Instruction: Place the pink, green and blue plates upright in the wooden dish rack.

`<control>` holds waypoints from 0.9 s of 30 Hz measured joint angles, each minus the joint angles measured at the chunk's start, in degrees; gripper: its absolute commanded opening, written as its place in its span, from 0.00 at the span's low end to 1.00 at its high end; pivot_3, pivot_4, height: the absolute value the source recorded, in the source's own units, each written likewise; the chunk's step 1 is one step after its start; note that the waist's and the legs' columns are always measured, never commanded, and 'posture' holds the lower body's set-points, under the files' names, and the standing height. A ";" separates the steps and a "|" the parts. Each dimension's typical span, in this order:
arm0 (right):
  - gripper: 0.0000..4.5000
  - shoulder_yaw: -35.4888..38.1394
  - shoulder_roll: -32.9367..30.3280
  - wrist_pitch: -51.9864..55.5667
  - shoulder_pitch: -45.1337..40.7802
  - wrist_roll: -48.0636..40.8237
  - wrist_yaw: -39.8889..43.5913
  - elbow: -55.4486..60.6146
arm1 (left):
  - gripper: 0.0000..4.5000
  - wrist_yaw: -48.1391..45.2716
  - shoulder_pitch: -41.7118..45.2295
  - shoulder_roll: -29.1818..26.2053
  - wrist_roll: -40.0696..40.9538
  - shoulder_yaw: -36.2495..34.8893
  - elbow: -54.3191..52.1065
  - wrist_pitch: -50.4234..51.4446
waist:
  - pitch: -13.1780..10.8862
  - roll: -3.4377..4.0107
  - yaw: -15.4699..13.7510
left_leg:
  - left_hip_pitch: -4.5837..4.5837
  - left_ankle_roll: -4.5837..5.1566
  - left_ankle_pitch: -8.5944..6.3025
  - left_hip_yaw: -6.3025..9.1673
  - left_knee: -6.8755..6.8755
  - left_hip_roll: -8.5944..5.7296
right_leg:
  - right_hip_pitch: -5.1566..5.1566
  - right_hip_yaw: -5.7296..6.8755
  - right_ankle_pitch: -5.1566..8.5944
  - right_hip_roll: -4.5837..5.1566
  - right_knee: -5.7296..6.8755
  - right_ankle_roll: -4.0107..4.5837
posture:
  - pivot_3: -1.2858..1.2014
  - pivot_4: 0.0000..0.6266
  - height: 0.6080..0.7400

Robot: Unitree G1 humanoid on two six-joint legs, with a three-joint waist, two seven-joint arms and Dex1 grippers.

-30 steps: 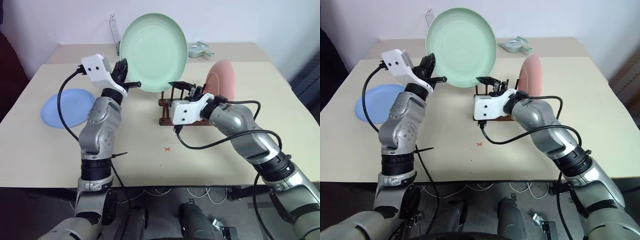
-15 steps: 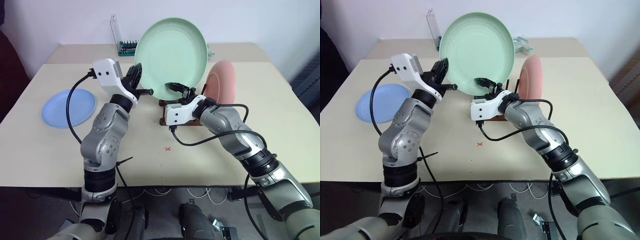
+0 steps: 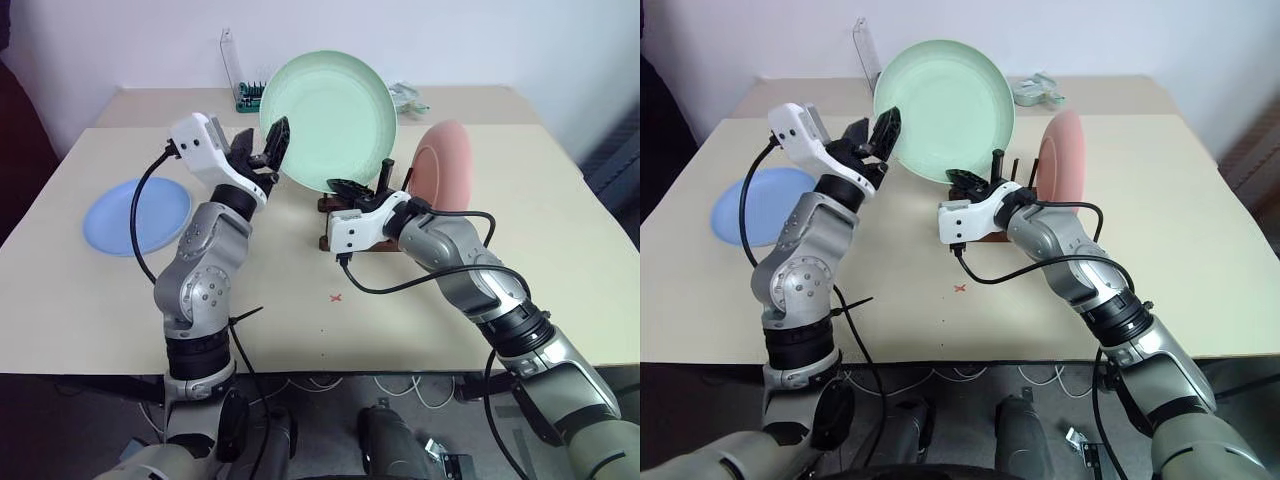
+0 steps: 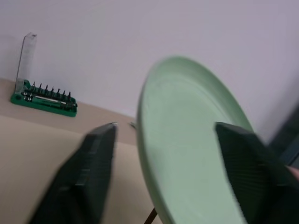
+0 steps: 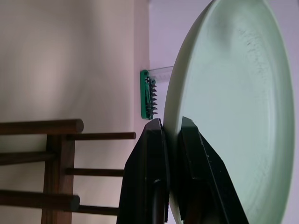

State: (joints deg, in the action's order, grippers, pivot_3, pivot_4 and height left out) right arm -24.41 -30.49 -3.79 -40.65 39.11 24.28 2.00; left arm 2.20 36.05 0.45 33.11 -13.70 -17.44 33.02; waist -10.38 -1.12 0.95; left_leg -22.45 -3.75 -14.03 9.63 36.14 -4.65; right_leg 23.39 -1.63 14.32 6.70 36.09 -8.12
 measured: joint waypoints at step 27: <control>0.00 34.58 20.22 43.96 3.51 -64.67 1.70 28.69 | 0.99 -38.11 -20.11 -25.23 -5.68 16.05 3.34 -10.54 | -0.07 0.19 0.15 | 0.02 0.18 -0.11 0.07 -0.28 0.31 | 0.17 0.02 -0.15 -0.21 0.02 0.31 | 0.52 0.24 1.00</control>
State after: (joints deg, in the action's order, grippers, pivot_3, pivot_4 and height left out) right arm 10.17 -10.27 40.17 -37.14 -25.56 25.98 30.69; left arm -35.91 15.94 -24.78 27.43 2.35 -14.10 22.48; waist -10.45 -0.93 1.10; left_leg -22.43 -3.57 -14.14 9.71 35.85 -4.34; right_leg 23.56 -1.61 14.17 6.50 36.11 -7.81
